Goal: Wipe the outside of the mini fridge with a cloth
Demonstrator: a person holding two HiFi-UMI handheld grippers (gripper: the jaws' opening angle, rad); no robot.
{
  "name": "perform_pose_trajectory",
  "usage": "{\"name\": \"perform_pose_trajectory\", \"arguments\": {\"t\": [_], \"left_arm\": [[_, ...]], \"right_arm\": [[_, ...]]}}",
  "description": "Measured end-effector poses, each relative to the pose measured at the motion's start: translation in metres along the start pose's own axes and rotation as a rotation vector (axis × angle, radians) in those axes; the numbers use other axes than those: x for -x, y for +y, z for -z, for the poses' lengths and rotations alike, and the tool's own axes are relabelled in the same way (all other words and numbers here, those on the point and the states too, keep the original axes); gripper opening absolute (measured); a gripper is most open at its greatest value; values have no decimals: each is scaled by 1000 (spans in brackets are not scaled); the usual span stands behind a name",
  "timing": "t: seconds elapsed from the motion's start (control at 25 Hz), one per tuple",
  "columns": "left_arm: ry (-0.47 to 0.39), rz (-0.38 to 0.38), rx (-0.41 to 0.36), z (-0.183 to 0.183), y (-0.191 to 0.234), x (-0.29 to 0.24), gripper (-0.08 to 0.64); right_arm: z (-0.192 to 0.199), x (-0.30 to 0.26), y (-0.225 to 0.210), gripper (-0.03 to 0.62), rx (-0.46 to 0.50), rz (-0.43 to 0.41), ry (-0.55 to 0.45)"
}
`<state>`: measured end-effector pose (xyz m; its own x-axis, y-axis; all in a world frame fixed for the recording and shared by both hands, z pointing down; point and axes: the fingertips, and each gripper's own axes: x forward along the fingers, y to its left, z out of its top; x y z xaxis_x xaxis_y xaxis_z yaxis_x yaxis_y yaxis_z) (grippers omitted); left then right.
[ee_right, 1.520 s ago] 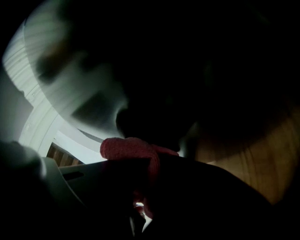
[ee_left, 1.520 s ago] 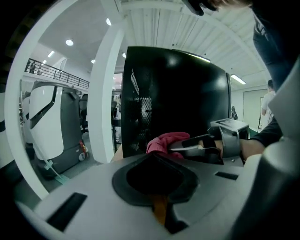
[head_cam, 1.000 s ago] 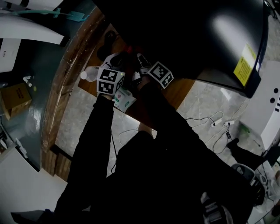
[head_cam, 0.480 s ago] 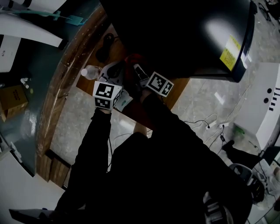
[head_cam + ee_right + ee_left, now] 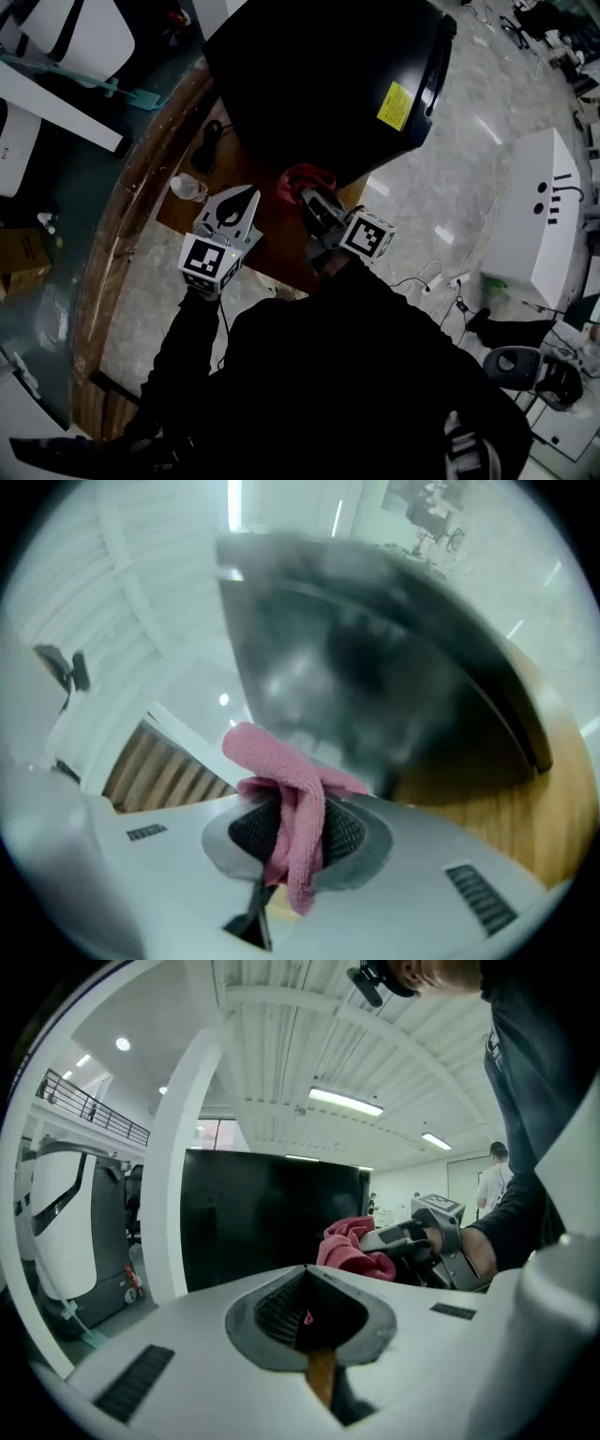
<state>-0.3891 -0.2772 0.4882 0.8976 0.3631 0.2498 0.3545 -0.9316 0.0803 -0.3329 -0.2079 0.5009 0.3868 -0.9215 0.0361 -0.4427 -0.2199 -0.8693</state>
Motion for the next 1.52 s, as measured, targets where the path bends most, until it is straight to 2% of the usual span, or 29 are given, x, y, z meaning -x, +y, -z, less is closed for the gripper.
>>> {"name": "perform_pose_trajectory", "arguments": {"t": [0.16, 0.28, 0.48, 0.64, 0.88, 1.08, 1.28, 1.52], "left_arm": [[-108, 52, -40, -58, -27, -3, 3], [-172, 86, -75, -94, -47, -13, 3], [-210, 118, -98, -118, -68, -28, 3], [-221, 121, -111, -125, -79, -42, 3], [-242, 107, -106, -107, -81, -55, 3], [-200, 89, -88, -81, -81, -96, 3], [-137, 74, -62, -34, -69, -114, 2], [-31, 52, -21, 44, -61, -143, 2]], "right_arm": [[-44, 20, 47, 81, 27, -54, -72], [-75, 30, 63, 81, 29, -74, -124], [-110, 38, 57, 81, 7, -65, -175], [-124, 38, 44, 81, -66, -63, -181], [-108, 36, 32, 80, -128, -106, -156], [-111, 33, -12, 80, -194, -88, -115], [-87, 20, -56, 80, -224, -58, -76], [-54, 15, -126, 81, -263, 13, -41]]}}
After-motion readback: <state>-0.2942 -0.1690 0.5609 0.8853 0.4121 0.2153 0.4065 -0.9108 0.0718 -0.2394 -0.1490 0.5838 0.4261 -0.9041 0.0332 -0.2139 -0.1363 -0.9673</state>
